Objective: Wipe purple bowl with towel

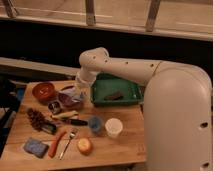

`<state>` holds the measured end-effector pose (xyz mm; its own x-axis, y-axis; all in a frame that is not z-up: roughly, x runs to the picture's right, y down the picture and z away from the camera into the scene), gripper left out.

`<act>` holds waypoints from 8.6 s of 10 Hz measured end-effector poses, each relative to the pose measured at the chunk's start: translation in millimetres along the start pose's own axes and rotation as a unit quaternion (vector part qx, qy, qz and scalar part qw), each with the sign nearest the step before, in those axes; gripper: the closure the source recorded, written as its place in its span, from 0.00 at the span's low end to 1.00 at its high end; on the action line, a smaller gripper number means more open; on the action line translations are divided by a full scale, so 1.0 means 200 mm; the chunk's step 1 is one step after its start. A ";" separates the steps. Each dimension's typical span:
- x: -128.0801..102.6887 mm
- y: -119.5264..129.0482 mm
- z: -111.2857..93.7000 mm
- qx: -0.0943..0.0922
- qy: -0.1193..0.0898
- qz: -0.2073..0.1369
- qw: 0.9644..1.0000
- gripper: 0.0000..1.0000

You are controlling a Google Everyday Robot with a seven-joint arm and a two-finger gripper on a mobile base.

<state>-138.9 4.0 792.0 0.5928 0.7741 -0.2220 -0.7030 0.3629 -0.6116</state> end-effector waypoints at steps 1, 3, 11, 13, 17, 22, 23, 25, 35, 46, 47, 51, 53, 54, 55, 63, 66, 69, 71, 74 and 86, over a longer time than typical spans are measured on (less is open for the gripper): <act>-0.09 0.04 0.05 -0.003 -0.002 -0.016 1.000 1.00; -0.25 0.13 0.17 -0.012 -0.007 -0.043 0.999 1.00; -0.40 0.07 0.36 0.012 -0.022 -0.048 0.999 1.00; -0.38 0.03 0.36 0.018 -0.015 -0.036 0.999 1.00; -0.17 -0.11 0.54 0.019 0.029 0.035 0.999 1.00; -0.13 -0.26 0.63 0.053 0.054 0.057 0.995 1.00; -0.17 -0.27 0.62 0.060 0.051 0.053 0.995 1.00; -0.26 -0.27 0.66 0.063 0.047 0.040 0.996 1.00; -0.20 -0.16 0.55 0.043 0.101 0.007 0.994 1.00; -0.29 -0.01 0.62 0.010 0.078 -0.039 0.996 1.00; -0.26 -0.02 0.61 0.009 0.084 -0.037 0.996 1.00; -0.19 -0.22 0.53 0.055 0.123 -0.004 0.991 1.00; -0.23 -0.31 0.51 0.076 0.118 0.004 0.990 1.00; -0.28 -0.35 0.51 0.081 0.111 0.003 0.991 1.00; -0.34 -0.35 0.52 0.079 0.101 -0.005 0.992 1.00; -0.17 -0.12 0.50 0.030 0.106 -0.012 0.994 1.00; -0.06 -0.25 0.46 0.048 0.118 0.028 0.991 1.00; -0.17 -0.35 0.48 0.061 0.095 0.035 0.993 1.00; -0.30 -0.32 0.53 0.058 0.081 0.024 0.995 1.00; -0.39 -0.20 0.61 0.035 0.073 0.007 0.997 1.00; -0.26 -0.29 0.54 0.028 0.081 0.028 0.996 0.21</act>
<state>-171.4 -1.3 920.7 0.6047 0.7015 -0.3772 -0.7546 0.3531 -0.5531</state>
